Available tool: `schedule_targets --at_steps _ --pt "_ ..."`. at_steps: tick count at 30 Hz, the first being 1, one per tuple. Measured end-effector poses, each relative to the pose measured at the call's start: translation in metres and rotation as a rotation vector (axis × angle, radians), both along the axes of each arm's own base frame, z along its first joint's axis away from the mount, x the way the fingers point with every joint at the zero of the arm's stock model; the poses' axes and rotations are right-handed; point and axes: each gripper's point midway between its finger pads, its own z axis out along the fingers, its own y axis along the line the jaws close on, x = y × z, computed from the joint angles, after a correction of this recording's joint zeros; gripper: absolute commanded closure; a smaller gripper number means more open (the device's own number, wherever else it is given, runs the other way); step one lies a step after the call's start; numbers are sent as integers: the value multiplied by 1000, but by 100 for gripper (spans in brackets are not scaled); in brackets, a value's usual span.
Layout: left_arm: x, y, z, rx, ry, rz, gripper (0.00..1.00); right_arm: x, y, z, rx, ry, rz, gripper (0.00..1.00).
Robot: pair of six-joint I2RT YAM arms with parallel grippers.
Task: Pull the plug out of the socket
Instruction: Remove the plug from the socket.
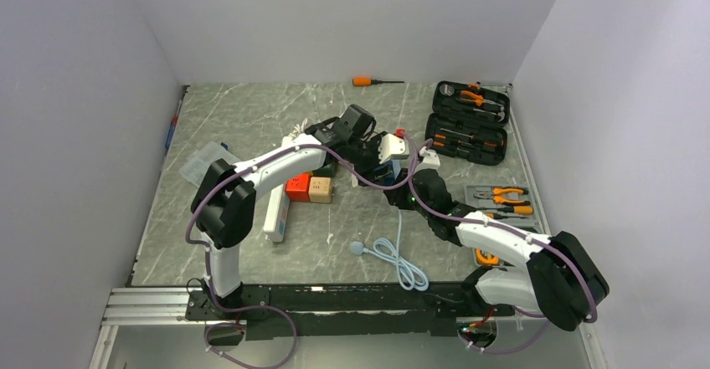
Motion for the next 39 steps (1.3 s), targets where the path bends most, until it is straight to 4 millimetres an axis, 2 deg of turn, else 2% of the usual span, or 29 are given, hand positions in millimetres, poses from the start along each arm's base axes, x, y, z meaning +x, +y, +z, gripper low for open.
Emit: schedule_targets --at_steps 2,5,14,20,29,39 --pt "1 1 0 0 3 6 76 0 0 -1 5 -5 -1 100" --pt "0 1 0 -4 12 7 90 -2 -1 -1 20 -16 -4 100" --pt "-3 10 9 -20 4 10 100 -1 3 3 81 -37 14 100" --pt "-2 15 18 -33 -5 14 100 1 7 10 102 -59 32 100" --pt "2 16 19 -25 -20 28 100 5 2 13 38 -52 20 100" --pt "5 20 14 -3 -32 44 100 7 1 8 12 -48 -8 100"
